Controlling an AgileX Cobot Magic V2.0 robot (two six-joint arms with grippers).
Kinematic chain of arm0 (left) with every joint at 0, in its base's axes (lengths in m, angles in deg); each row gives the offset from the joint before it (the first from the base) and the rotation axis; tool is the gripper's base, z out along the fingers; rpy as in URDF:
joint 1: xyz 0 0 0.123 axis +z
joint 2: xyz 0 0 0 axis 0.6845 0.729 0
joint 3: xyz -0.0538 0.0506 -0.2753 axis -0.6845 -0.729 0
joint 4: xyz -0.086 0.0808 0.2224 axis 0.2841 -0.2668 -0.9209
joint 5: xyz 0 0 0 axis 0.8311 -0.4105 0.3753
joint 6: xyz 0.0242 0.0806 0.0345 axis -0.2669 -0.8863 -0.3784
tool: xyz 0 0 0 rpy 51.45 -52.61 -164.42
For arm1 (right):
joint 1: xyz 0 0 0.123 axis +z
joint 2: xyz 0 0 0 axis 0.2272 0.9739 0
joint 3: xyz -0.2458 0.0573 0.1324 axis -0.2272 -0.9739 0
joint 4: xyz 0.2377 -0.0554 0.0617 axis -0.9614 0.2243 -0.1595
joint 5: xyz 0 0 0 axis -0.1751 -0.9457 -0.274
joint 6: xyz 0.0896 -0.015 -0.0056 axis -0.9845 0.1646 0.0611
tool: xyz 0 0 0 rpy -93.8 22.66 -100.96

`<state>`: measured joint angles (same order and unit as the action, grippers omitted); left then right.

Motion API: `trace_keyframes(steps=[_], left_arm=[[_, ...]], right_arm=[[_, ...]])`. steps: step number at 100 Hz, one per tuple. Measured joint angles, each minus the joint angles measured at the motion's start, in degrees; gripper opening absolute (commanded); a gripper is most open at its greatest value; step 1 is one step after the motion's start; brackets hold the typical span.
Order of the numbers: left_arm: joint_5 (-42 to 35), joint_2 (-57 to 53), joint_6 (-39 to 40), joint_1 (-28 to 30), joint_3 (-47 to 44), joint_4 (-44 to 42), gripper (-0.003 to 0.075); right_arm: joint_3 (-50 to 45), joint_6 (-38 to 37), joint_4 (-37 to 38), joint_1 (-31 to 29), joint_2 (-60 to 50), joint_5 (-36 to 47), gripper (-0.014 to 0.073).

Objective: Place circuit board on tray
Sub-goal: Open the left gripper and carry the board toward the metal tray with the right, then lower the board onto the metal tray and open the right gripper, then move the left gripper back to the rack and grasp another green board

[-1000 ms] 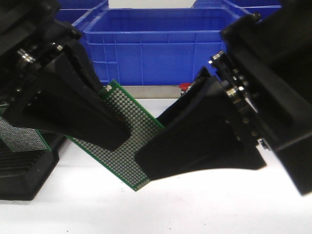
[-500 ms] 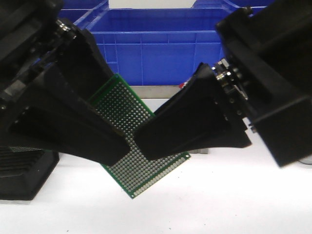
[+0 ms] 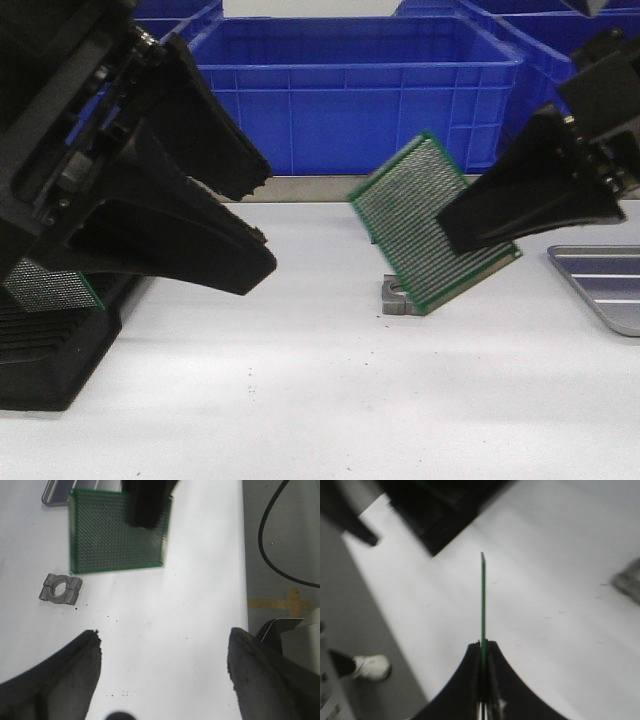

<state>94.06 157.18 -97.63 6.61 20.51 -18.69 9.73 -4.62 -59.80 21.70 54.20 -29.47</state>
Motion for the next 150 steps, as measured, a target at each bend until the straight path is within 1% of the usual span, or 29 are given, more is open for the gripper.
trace_keyframes(steps=[11, 23, 34, 41, 45, 46, 48, 51, 53, 56, 57, 58, 60, 63, 65, 70, 82, 97, 108, 117, 133, 150], left_arm=[[0.0, 0.0, 0.0, 0.0, 0.0, 0.1, 0.0487], [-0.1, 0.0, 0.0, 0.0, 0.0, 0.2, 0.0486], [-0.1, 0.0, 0.0, 0.0, 0.0, 0.2, 0.0485], [-0.2, 0.0, 0.0, 0.0, 0.0, 0.2, 0.0485], [-0.2, 0.0, 0.0, 0.0, 0.0, 0.2, 0.0485], [-0.2, 0.0, 0.0, 0.0, 0.0, 0.2, 0.0485], [-0.2, 0.0, 0.0, 0.0, 0.0, 0.2, 0.0485], [-0.2, 0.0, 0.0, 0.0, 0.0, 0.2, 0.0485], [-0.2, 0.0, 0.0, 0.0, 0.0, 0.2, 0.0485], [-0.2, 0.0, 0.0, 0.0, 0.0, 0.2, 0.0485], [-0.2, 0.0, 0.0, 0.0, 0.0, 0.2, 0.0485], [-0.2, 0.0, 0.0, 0.0, 0.0, 0.2, 0.0485], [-0.2, 0.0, 0.0, 0.0, 0.0, 0.2, 0.0485], [-0.3, 0.0, 0.0, 0.0, 0.0, 0.2, 0.0485], [-0.3, 0.0, 0.0, 0.0, 0.0, 0.2, 0.0485], [-0.8, 0.0, 0.0, 0.0, 0.0, 0.2, 0.0485], [-3.0, -0.6, 0.0, 0.0, 0.0, 0.1, 0.0485], [-5.0, -2.7, 0.1, 0.1, 0.0, -3.9, 0.0485], [-4.8, -4.3, 1.9, 1.7, 0.0, -7.0, 0.0485], [-4.7, -5.2, 4.1, 4.4, 0.0, -11.5, 0.0485], [-3.5, -5.3, 6.5, 11.1, 0.0, -18.7, 0.0485], [-2.9, -5.4, 6.9, 18.0, -0.4, -26.5, 0.0485]], right_arm=[[0.0, -1.6, 0.0, -7.1, 0.1, 5.9, -0.0062], [0.0, -1.8, -0.1, -13.5, 2.1, 16.1, -0.0062], [0.0, -1.8, -0.8, -16.7, 4.6, 23.5, -0.0061], [0.1, -1.8, -1.8, -17.7, 6.2, 27.5, -0.0031], [0.3, -1.8, -2.2, -17.9, 7.0, 29.6, 0.0038], [0.3, -1.8, -2.2, -18.1, 7.1, 29.9, 0.0038], [0.4, -1.8, -2.4, -18.2, 7.4, 30.8, 0.0083], [0.5, -1.8, -2.6, -18.3, 7.6, 31.9, 0.0174], [0.5, -1.8, -2.8, -18.3, 7.8, 32.4, 0.0216], [0.7, -1.8, -2.8, -18.3, 7.9, 33.3, 0.0324], [0.7, -1.7, -2.8, -18.4, 7.9, 33.4, 0.0346], [0.7, -1.5, -2.8, -18.4, 7.9, 33.7, 0.0391], [0.7, -1.3, -2.8, -18.4, 7.9, 33.8, 0.0434], [0.7, -0.7, -2.8, -18.4, 7.7, 34.3, 0.0532], [0.7, -0.2, -2.8, -18.4, 7.5, 34.4, 0.0583], [0.7, 1.1, -2.8, -18.4, 6.8, 34.5, 0.0668], [0.7, 3.7, -2.8, -18.4, 2.9, 34.6, 0.0627], [0.7, 4.4, -2.8, -18.4, -3.0, 34.3, 0.0619], [0.7, 4.5, -2.8, -18.4, -6.3, 31.8, 0.0619], [0.7, 4.5, -2.7, -18.4, -7.6, 28.3, 0.0619], [0.7, 4.6, -2.3, -18.4, -7.9, 22.1, 0.0619], [0.7, 4.6, -2.1, -18.4, -7.9, 20.3, 0.0619]])
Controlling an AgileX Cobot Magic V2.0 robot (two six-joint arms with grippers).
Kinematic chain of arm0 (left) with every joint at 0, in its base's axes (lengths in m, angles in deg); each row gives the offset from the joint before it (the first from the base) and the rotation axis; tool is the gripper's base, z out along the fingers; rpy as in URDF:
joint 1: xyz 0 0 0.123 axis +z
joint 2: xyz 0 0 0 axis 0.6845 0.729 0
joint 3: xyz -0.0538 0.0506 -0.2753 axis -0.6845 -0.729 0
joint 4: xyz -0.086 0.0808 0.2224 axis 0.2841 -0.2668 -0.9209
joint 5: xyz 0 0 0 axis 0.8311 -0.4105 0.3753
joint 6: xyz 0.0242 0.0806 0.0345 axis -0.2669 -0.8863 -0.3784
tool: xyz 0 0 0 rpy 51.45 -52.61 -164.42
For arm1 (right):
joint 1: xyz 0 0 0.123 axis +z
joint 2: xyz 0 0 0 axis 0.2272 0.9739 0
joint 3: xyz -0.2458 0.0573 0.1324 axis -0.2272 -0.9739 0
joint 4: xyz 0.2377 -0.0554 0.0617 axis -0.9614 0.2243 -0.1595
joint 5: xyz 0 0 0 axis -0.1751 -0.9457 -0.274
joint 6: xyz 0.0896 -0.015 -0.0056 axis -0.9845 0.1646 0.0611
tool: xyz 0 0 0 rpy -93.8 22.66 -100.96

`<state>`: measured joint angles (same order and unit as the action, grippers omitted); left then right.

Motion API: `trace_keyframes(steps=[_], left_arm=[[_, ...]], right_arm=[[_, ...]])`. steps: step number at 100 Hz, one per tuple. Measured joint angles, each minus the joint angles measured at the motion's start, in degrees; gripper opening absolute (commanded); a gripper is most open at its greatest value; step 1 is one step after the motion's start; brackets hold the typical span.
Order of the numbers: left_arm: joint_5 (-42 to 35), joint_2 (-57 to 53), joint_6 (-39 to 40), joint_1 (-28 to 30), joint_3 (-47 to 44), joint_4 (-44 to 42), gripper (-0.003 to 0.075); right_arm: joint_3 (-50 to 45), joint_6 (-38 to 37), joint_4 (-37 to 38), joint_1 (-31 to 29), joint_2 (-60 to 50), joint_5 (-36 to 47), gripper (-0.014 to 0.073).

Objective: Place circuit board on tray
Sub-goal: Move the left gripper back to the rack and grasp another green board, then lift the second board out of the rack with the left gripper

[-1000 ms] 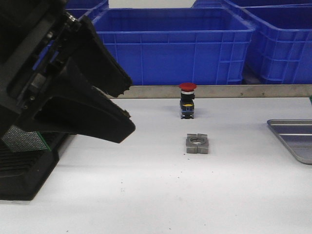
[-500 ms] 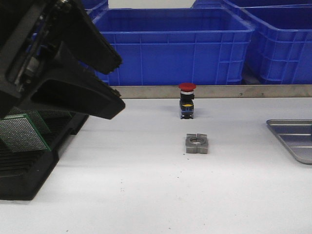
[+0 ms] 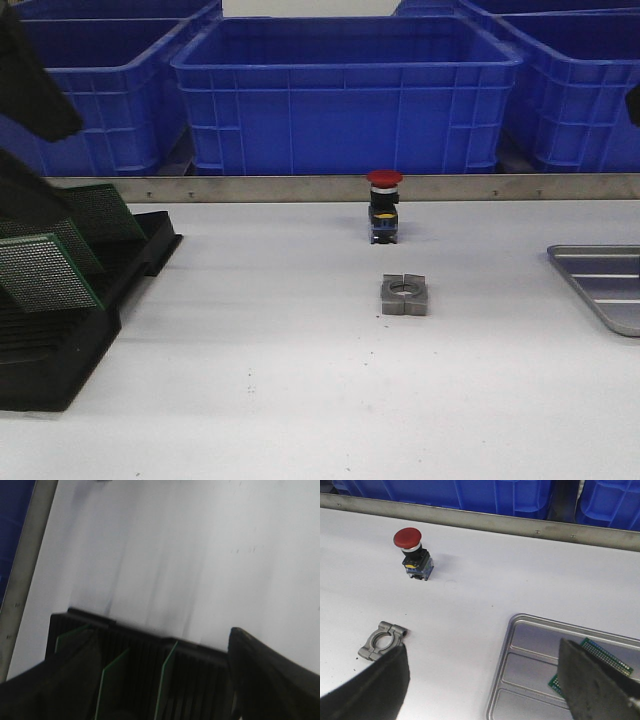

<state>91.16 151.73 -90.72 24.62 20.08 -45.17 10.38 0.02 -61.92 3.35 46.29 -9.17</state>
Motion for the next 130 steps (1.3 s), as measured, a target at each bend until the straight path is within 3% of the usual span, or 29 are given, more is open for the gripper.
trace_keyframes(steps=[20, 37, 46, 59, 78, 102, 130], left_arm=[[0.8, 3.4, 0.0, 4.3, -0.4, -2.7, 0.0478], [0.3, 9.4, 0.0, 4.3, -0.4, -2.7, 0.0391], [-1.6, 12.4, 0.0, 4.3, -0.4, -2.7, 0.0264], [-3.9, 14.9, 0.0, 4.3, -0.4, -3.2, -0.002], [-4.0, 15.4, -0.1, 4.3, 0.3, -5.9, -0.0017], [5.6, 10.6, 0.0, 4.3, 5.0, -6.1, -0.0017], [14.7, 7.4, -0.4, 3.2, 7.9, 9.3, -0.0017]], right_arm=[[0.0, 0.0, 0.0, 0.0, -0.1, -0.1, 0.0619], [0.0, 0.0, 0.0, 0.0, -0.1, -0.7, 0.0619], [0.0, 0.0, 0.1, 0.0, -0.1, -1.1, 0.0619], [0.0, 0.0, 0.1, 0.0, -0.1, -1.5, 0.0619], [0.0, 0.0, 0.2, 0.0, -0.1, -3.2, 0.0619], [0.0, 1.9, 0.5, 0.0, -0.5, -9.4, 0.0619], [0.0, 17.7, 1.3, 2.6, -1.7, -26.4, 0.0619]])
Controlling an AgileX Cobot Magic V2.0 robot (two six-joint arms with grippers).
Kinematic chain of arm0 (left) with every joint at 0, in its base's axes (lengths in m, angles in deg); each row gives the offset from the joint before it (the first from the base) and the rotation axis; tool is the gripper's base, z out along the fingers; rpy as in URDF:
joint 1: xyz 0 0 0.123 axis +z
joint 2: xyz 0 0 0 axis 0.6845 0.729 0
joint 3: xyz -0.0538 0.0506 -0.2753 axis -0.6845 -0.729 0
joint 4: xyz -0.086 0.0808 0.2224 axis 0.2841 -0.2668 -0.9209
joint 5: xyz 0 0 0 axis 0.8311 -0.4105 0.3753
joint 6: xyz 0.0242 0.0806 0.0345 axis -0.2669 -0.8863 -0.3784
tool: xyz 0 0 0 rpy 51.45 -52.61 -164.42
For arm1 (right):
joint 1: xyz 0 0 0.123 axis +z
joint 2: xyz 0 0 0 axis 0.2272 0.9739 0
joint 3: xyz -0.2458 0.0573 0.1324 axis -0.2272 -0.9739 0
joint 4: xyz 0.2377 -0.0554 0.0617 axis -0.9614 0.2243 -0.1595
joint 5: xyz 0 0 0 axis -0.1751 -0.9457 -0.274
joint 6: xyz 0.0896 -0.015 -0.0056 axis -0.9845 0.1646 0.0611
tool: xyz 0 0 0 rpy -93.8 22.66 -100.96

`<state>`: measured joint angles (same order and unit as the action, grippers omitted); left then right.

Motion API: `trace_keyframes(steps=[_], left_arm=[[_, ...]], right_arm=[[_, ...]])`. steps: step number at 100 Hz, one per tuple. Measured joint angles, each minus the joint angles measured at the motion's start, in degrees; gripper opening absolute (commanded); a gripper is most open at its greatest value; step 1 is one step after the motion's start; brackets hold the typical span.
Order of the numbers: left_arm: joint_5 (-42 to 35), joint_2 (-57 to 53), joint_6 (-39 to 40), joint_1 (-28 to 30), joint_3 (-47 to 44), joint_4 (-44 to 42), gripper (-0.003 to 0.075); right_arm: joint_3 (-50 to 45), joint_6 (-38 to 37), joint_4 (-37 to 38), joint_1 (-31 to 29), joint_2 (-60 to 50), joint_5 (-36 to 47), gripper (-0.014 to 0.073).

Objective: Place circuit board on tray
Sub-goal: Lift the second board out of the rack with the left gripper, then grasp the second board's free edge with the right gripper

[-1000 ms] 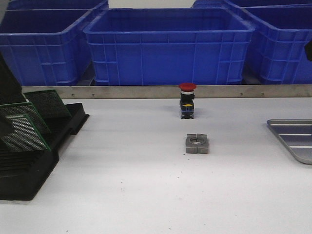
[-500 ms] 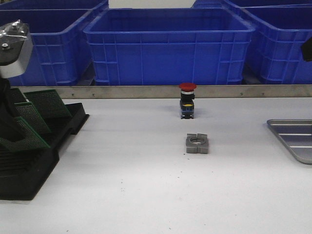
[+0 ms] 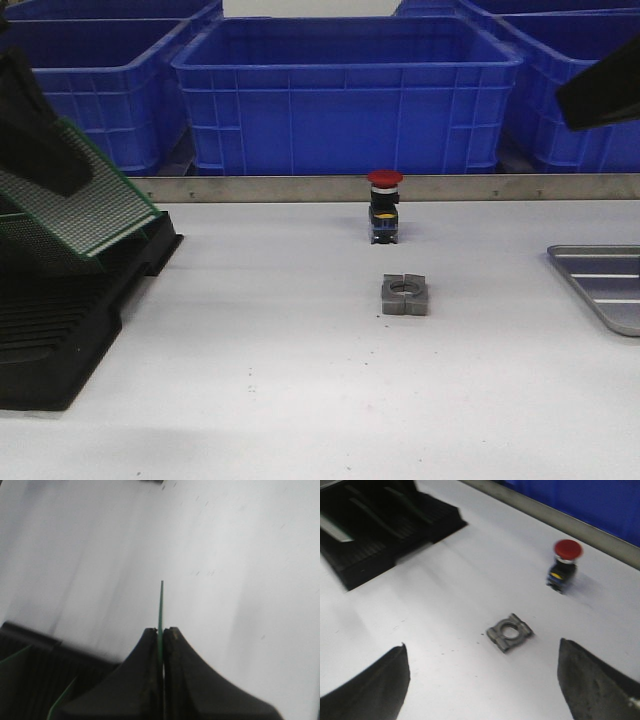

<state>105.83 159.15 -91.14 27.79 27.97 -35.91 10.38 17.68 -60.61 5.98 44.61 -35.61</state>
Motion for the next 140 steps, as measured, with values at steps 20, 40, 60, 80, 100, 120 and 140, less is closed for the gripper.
trace_keyframes(steps=[20, 40, 60, 80, 100, 120, 140], left_arm=[[2.3, 0.1, -2.8, -6.7, 0.1, 10.8, -0.0017], [2.2, 0.9, -3.2, -12.5, 0.1, 19.8, -0.0017], [2.0, 1.9, -3.2, -16.3, 0.2, 23.0, -0.0017], [1.8, 2.5, -3.2, -17.3, 0.2, 23.4, -0.0017], [1.8, 2.5, -3.2, -17.3, 0.2, 23.5, -0.0017], [1.8, 2.5, -3.7, -17.3, 0.2, 23.2, 0.0013], [1.3, 2.5, -3.7, -17.3, 0.2, 23.4, 0.0395]], right_arm=[[0.0, 9.6, 0.4, 9.4, 0.0, -2.5, 0.0619], [0.0, 10.9, 0.4, 18.3, 0.0, -1.6, 0.0619], [0.0, 11.1, -1.4, 25.0, 2.6, 1.1, 0.0619], [0.0, 11.2, -6.0, 27.7, 7.9, 2.5, 0.0514], [0.0, 11.2, -11.5, 27.8, 10.2, 1.5, 0.0077], [0.0, 12.2, -10.5, 27.9, 10.2, 0.0, -0.007], [0.0, 11.8, -11.4, 27.9, 10.2, 0.4, -0.0071]])
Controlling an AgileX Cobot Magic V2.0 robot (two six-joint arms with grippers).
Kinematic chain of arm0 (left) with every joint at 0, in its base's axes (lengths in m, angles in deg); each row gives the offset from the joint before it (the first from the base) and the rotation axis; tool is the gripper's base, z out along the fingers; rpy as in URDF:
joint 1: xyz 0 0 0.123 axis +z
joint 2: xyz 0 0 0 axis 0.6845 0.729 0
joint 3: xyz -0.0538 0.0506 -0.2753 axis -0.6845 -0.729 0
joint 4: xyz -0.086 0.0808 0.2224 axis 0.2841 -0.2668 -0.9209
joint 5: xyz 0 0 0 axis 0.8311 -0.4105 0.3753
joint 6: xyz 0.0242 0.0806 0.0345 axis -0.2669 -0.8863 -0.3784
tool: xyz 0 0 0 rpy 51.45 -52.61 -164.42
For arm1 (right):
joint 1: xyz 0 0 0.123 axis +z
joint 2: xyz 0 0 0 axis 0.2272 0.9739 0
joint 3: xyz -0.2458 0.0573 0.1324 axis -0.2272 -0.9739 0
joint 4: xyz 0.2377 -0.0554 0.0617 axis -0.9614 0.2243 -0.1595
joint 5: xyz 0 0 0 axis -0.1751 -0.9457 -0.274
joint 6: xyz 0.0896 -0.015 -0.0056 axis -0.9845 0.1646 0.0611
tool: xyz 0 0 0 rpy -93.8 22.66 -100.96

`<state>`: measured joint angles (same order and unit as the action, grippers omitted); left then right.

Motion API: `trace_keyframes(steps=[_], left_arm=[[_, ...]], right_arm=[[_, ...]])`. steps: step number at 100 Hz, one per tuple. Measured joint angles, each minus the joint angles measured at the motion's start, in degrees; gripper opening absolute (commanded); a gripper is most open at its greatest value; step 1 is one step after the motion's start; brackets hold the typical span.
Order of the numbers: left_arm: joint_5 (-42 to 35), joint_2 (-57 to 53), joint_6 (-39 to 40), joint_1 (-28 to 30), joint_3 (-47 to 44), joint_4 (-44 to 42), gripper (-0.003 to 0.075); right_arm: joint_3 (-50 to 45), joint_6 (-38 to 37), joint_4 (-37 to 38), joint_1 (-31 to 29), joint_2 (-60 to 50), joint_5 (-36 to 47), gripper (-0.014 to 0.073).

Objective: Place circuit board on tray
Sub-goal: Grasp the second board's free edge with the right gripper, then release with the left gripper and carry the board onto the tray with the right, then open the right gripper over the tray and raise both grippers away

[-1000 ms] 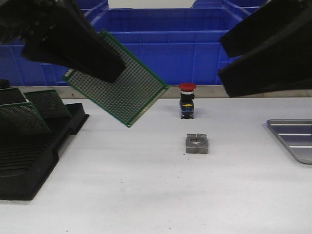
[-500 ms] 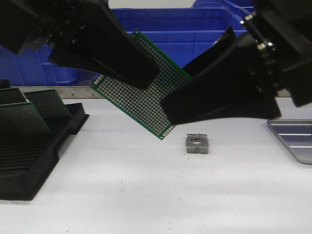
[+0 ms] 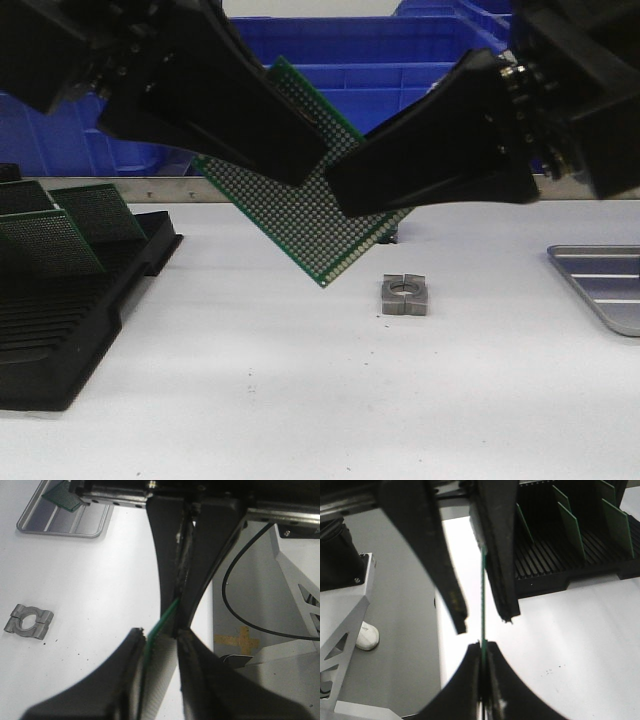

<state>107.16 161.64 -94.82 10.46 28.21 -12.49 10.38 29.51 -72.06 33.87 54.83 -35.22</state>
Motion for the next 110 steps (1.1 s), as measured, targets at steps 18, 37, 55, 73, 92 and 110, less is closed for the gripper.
trace_keyframes(steps=[18, 37, 55, 73, 92, 110], left_arm=[[-0.5, 0.0, 0.0, 0.0, 0.0, 0.1, 0.0514], [-3.7, 0.0, 0.0, 0.0, 0.0, 0.2, 0.0514], [-5.4, 0.0, 0.0, 0.0, 0.0, 0.2, 0.0514], [-5.6, 0.0, 0.0, 0.0, 0.0, 0.3, 0.0514], [-5.6, 0.0, 0.0, 0.0, 0.0, 0.5, 0.0514], [-5.7, 0.0, 0.0, 0.0, 0.0, 0.6, 0.0514]], right_arm=[[0.0, -3.2, 1.6, 0.0, 0.0, 0.6, -0.0071], [0.0, -18.3, 9.7, -2.8, 0.0, 1.3, -0.0071], [0.0, -31.5, 16.0, -11.4, 0.0, 2.4, -0.0071], [0.0, -35.0, 17.5, -22.0, 0.2, 9.0, -0.0071], [0.0, -35.4, 17.5, -28.3, 1.9, 22.4, -0.0071], [0.0, -35.4, 16.7, -29.0, 6.5, 36.9, -0.0069]])
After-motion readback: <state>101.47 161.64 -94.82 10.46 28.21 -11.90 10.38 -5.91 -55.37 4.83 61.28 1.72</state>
